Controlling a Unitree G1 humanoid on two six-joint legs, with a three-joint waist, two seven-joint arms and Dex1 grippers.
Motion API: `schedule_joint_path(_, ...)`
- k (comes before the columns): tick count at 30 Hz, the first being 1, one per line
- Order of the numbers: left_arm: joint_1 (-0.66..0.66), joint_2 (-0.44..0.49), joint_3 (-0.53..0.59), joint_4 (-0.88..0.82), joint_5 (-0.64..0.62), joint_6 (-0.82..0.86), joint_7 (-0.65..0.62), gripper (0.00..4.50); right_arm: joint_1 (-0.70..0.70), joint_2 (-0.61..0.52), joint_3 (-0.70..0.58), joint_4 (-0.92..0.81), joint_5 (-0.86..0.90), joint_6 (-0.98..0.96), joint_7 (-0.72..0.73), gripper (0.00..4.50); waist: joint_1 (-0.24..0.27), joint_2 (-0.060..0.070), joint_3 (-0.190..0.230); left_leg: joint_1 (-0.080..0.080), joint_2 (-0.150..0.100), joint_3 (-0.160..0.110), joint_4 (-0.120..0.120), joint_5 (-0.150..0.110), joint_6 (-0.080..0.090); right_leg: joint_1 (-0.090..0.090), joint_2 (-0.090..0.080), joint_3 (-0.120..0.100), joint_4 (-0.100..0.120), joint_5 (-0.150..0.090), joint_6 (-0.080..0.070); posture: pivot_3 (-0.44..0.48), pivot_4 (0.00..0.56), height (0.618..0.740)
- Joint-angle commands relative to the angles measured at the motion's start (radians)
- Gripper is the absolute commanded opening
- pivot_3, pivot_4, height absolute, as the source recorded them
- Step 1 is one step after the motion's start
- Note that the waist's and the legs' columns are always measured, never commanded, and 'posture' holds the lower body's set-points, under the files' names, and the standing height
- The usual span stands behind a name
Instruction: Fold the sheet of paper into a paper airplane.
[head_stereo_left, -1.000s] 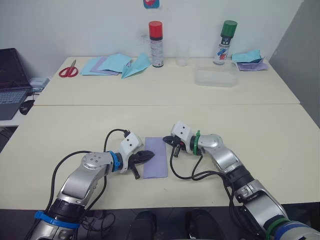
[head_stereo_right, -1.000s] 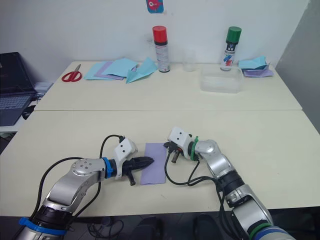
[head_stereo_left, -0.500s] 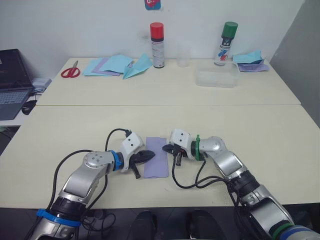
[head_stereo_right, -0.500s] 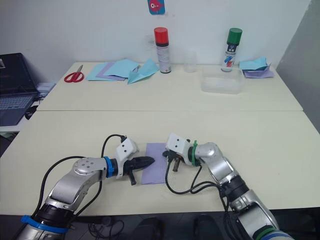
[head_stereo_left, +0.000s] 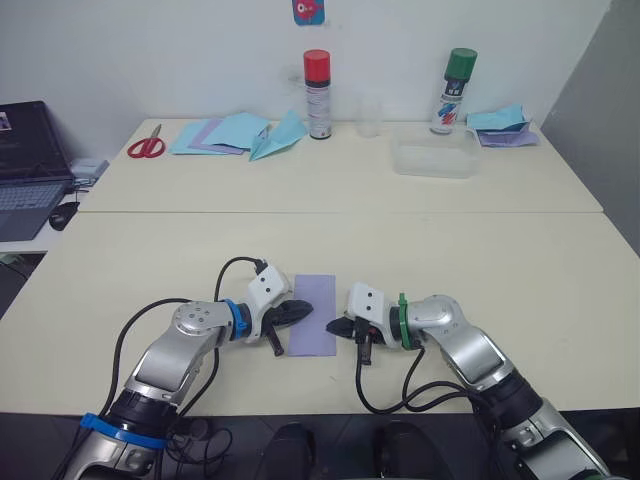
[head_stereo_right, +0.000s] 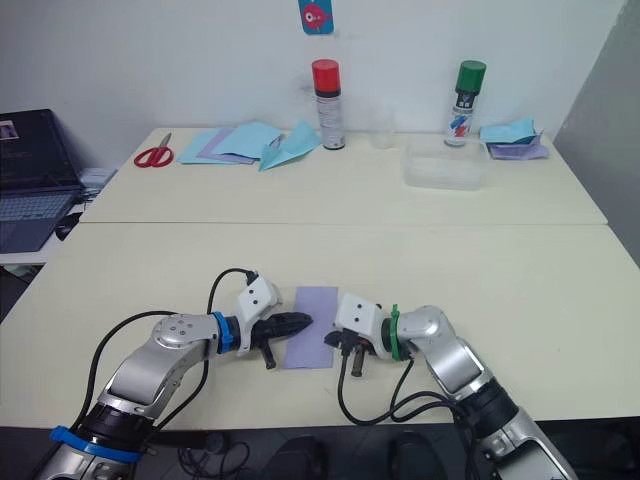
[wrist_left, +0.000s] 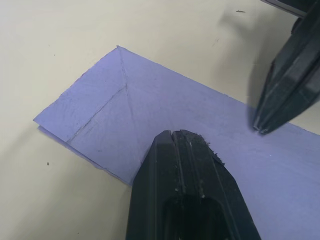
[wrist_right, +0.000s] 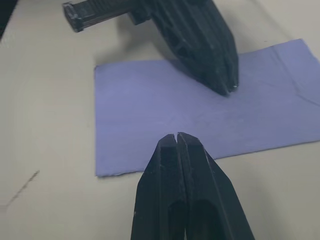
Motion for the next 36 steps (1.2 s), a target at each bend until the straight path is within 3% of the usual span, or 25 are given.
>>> schedule_joint_path(1, 0.020, -0.003, -0.039, 0.054, 0.048, 0.018, 0.007, 0.00, 0.040, -0.025, 0.054, -0.014, 0.024, 0.071, 0.042, 0.03, 0.003, 0.000, -0.001, 0.000, 0.000, 0.000, 0.000, 0.000, 0.000, 0.000, 0.000, 0.000, 0.000, 0.000, 0.000, 0.000, 0.150, 0.740)
schedule_joint_path(14, 0.026, -0.005, -0.050, 0.045, 0.049, 0.024, 0.005, 0.00, 0.093, -0.096, 0.064, -0.136, 0.135, 0.201, 0.082, 0.03, 0.011, -0.001, -0.014, 0.003, -0.002, 0.000, -0.015, 0.000, 0.000, 0.002, 0.000, -0.001, -0.013, 0.001, 0.003, 0.000, 0.150, 0.740)
schedule_joint_path(20, 0.008, -0.018, -0.053, 0.061, 0.050, 0.011, -0.001, 0.00, 0.058, -0.031, -0.094, -0.132, 0.226, 0.141, 0.007, 0.03, 0.012, -0.002, -0.013, 0.002, -0.002, 0.001, -0.015, 0.000, 0.000, 0.002, -0.001, -0.001, -0.014, 0.000, 0.003, 0.000, 0.150, 0.740)
schedule_joint_path(29, 0.001, -0.029, -0.043, 0.080, 0.046, -0.028, -0.020, 0.00, -0.032, 0.012, -0.061, 0.086, 0.075, -0.052, -0.134, 0.03, 0.012, -0.002, -0.012, 0.001, -0.003, 0.001, -0.015, 0.000, 0.000, 0.001, -0.001, 0.000, -0.014, 0.002, 0.006, 0.000, 0.150, 0.740)
schedule_joint_path(36, 0.003, -0.031, 0.003, 0.059, 0.009, -0.034, -0.030, 0.00, -0.045, -0.004, -0.004, 0.134, 0.017, -0.073, -0.120, 0.03, 0.009, -0.002, -0.013, 0.001, -0.002, 0.001, -0.015, 0.000, 0.000, 0.000, 0.001, 0.000, -0.013, 0.003, 0.007, 0.000, 0.150, 0.740)
